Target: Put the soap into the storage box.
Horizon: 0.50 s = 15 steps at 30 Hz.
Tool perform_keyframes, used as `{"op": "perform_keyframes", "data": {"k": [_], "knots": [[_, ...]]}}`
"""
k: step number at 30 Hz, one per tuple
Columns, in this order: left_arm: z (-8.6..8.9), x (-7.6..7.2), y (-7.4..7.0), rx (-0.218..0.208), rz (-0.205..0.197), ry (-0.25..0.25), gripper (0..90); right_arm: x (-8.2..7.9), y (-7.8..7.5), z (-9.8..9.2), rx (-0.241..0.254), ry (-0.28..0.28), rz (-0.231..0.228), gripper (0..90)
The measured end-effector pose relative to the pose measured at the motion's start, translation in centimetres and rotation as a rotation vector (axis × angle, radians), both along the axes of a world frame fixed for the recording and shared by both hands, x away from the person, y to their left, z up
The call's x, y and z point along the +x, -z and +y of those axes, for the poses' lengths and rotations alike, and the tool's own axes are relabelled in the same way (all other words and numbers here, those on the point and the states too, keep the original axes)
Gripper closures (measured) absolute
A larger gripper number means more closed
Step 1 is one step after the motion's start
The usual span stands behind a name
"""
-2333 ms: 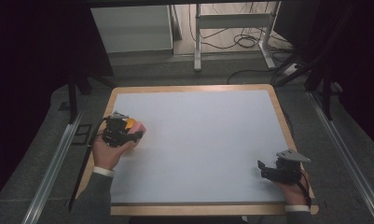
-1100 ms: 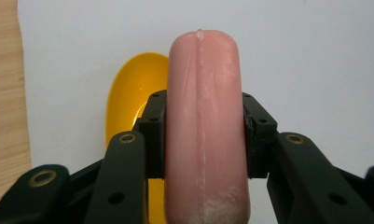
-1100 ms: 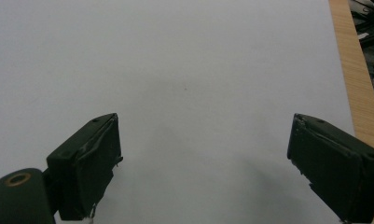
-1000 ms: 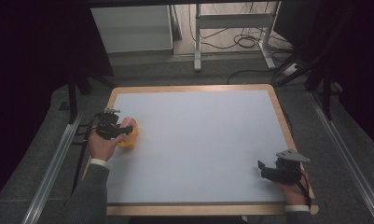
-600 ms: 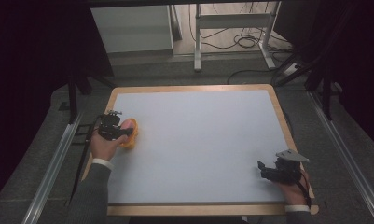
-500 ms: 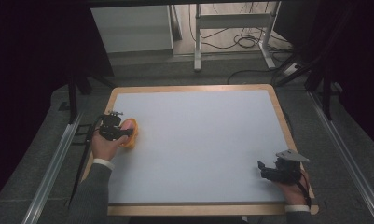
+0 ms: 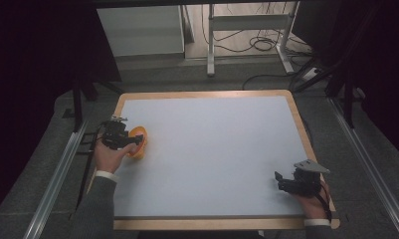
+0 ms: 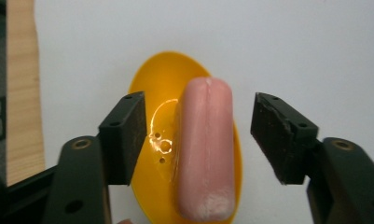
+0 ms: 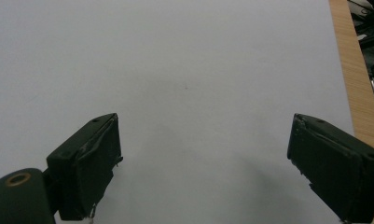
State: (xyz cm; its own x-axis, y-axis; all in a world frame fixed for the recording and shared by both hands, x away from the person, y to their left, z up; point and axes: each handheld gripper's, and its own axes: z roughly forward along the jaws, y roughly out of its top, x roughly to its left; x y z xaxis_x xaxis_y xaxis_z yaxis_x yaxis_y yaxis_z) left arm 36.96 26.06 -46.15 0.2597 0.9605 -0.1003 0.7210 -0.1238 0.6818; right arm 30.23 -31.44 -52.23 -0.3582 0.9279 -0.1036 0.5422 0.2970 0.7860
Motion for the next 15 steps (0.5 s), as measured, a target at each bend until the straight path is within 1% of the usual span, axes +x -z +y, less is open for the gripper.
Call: {"op": "perform_keyframes", "data": {"k": [2, 3, 7, 10, 11, 12, 13, 14, 15], "knots": [[-0.1, -0.5, -0.5, 0.001, -0.019, 0.009, 33.4, 0.0, 0.0, 0.0, -0.002, 0.000, 0.001, 9.3], [-0.2, -0.8, -0.7, 0.008, -0.027, 0.015, 33.2, 0.0, 0.0, 0.0, -0.002, 0.000, 0.000, 9.3], [-0.7, -2.0, -1.1, 0.005, -0.048, 0.055, 31.6, 0.0, -0.1, -0.1, 0.001, 0.002, -0.003, 9.3], [-1.0, -2.8, -1.2, -0.018, -0.066, 0.090, 31.4, 0.0, 0.0, -0.1, -0.002, 0.001, -0.001, 9.3], [-1.0, -2.8, -1.2, -0.018, -0.066, 0.090, 31.3, 0.0, 0.0, -0.1, -0.002, 0.001, -0.001, 9.3], [-1.1, -3.1, -1.2, -0.027, -0.068, 0.104, 30.7, 0.0, 0.0, 0.0, 0.001, 0.000, 0.000, 9.3], [-1.3, -3.5, -1.2, -0.034, -0.067, 0.120, 30.7, -0.1, 0.0, 0.0, 0.002, 0.000, 0.000, 9.3], [-1.6, -4.5, -1.1, -0.048, -0.083, 0.142, 31.1, -0.1, -0.1, 0.0, 0.003, -0.001, -0.003, 9.3], [-1.7, -4.9, -1.0, -0.056, -0.089, 0.154, 31.2, -0.1, -0.1, 0.0, 0.002, -0.001, -0.002, 9.3]]}}
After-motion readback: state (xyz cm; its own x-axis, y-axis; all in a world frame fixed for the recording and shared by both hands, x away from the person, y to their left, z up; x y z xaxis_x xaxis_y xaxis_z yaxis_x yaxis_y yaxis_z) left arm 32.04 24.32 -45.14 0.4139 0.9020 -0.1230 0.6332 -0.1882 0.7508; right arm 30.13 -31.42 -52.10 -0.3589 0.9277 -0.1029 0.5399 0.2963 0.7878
